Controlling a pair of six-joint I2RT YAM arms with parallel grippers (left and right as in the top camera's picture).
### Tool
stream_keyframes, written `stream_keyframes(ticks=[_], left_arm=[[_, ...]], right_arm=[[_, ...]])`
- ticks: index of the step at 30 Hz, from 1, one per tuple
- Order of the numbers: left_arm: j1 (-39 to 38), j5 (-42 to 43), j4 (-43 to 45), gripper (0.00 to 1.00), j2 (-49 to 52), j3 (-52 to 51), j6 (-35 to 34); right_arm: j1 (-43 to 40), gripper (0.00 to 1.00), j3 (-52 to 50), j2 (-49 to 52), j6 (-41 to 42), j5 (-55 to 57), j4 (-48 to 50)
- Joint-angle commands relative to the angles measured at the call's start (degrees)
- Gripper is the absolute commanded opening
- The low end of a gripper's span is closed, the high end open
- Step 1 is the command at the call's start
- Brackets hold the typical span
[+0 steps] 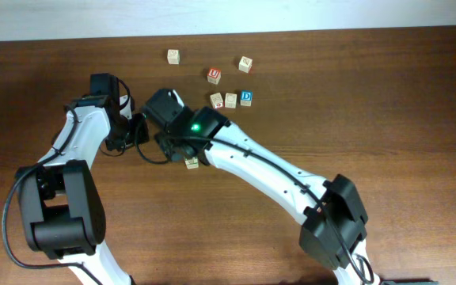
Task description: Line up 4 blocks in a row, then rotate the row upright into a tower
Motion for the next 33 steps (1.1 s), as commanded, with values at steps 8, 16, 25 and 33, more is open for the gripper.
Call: stream_keyframes(ticks=[8,16,25,33], left_arm=[[0.07,-0.39,-6.49,0.36,-5.35,9.35,0.11],[-1.57,-4.28,-13.79,0.40,-24.87,9.38,0.11],[-7.06,-14.03,-6.43,0.36,-48.35,-9.49,-6.19],[-7.06,-15.34,-1.49,1.00,-63.06,-26.43,-8.55]], right_arm=[[-18.64,0.65,17.55,-2.73,0.57,-15.50,-20.44],[-25.53,0.98,24.76,-12.52,0.61,-6.01,-34.75],[-25.31,0.98,19.50,-27.87,7.17,4.39,-42.77],[-25.33,0.98,-15.74,-55.78,11.17,9.42,-28.33]])
